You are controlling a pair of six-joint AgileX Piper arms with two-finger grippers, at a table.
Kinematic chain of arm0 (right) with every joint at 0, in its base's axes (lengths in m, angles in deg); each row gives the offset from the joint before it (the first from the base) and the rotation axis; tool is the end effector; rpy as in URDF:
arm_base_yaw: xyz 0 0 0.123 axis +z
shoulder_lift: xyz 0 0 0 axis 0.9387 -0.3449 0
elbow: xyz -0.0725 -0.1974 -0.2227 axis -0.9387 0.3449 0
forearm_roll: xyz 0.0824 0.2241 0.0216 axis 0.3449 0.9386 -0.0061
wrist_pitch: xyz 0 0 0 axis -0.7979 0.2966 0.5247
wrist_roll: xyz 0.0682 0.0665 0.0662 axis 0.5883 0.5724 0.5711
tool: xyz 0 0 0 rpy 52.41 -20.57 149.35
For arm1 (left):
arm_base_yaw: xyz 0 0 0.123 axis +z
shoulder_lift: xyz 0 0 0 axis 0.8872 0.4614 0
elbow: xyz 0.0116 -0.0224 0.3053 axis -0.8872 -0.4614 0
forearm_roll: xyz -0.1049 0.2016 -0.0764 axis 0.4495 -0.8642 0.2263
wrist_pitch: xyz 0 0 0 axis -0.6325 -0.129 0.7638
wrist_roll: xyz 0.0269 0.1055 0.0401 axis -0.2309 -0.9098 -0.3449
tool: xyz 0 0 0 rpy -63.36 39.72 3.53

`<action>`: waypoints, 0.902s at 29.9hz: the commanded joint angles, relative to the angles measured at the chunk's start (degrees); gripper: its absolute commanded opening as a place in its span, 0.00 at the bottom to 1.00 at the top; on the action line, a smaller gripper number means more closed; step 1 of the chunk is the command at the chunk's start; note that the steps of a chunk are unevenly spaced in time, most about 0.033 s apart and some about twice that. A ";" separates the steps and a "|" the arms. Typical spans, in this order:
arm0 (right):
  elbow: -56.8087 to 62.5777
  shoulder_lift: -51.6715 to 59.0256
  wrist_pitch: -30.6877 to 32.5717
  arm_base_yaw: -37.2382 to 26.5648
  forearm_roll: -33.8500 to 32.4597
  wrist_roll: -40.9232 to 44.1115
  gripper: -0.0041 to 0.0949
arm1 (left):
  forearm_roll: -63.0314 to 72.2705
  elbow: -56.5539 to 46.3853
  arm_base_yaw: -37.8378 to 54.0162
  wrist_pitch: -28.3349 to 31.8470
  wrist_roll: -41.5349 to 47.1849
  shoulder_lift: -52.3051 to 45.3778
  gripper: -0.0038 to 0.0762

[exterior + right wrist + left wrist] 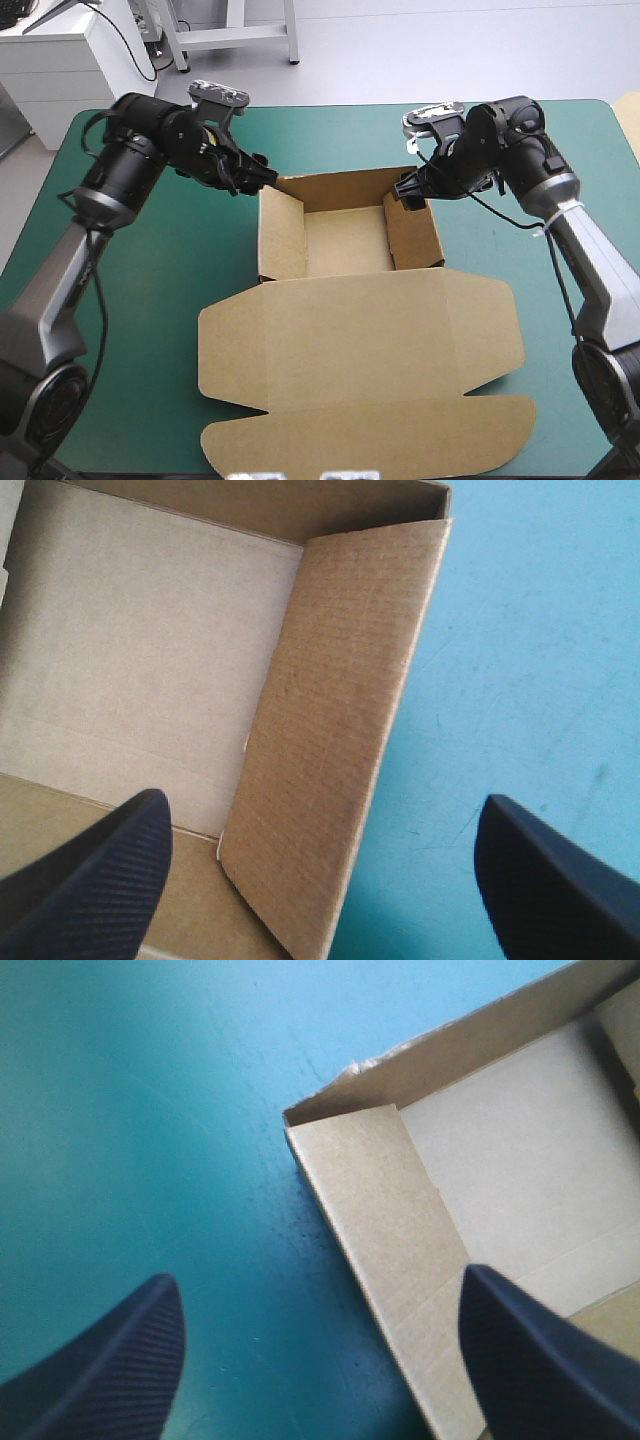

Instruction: Fold the box

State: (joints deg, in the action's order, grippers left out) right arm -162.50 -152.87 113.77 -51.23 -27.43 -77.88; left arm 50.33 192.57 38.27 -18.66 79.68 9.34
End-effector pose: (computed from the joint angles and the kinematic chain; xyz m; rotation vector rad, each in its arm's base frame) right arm 0.3498 0.1262 0.3762 -0.4736 2.6185 0.1941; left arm 0.3321 -0.1470 0.4139 0.5075 2.4885 -0.1462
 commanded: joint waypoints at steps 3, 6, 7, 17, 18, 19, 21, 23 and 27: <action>-1.71 3.96 0.00 -0.03 -0.54 -0.59 0.82 | -0.43 0.86 -0.28 -2.41 -3.53 -11.60 0.33; -1.71 3.96 0.00 -0.03 -0.58 -0.50 0.82 | -0.66 -1.31 -0.28 -2.41 -6.13 -16.96 0.07; -1.71 3.96 0.00 -0.03 -0.58 -0.50 0.82 | -1.00 -2.49 -0.28 -2.41 -6.94 -18.86 0.04; -1.71 0.02 -0.92 -0.03 -1.00 -0.50 0.82 | -2.93 -22.11 -0.28 -2.41 -8.68 -36.26 0.04; -1.71 -0.72 -0.92 -0.03 -0.89 -0.50 0.82 | -2.83 -24.87 -0.28 -2.41 -8.43 -38.01 0.04; -1.71 -1.21 -0.92 -0.03 -0.89 -0.61 0.82 | -2.69 -27.12 -0.28 -2.41 -8.42 -39.33 0.04; -1.71 -3.01 -1.03 -0.03 -0.89 -0.75 0.82 | -2.69 -32.82 -0.28 -2.41 -8.42 -42.71 0.04; -1.71 -4.63 -1.15 -0.03 -1.00 -0.75 0.82 | -2.69 -38.36 -0.28 -2.41 -8.31 -46.00 0.04; -1.71 -8.31 -1.25 -0.03 -1.01 -1.58 0.82 | -2.69 -47.89 -0.28 -2.41 -5.77 -51.78 0.04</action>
State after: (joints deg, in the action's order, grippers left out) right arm -162.50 -162.00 113.80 -51.23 -28.09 -78.23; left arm 47.78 148.41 38.27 -18.81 71.91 -39.02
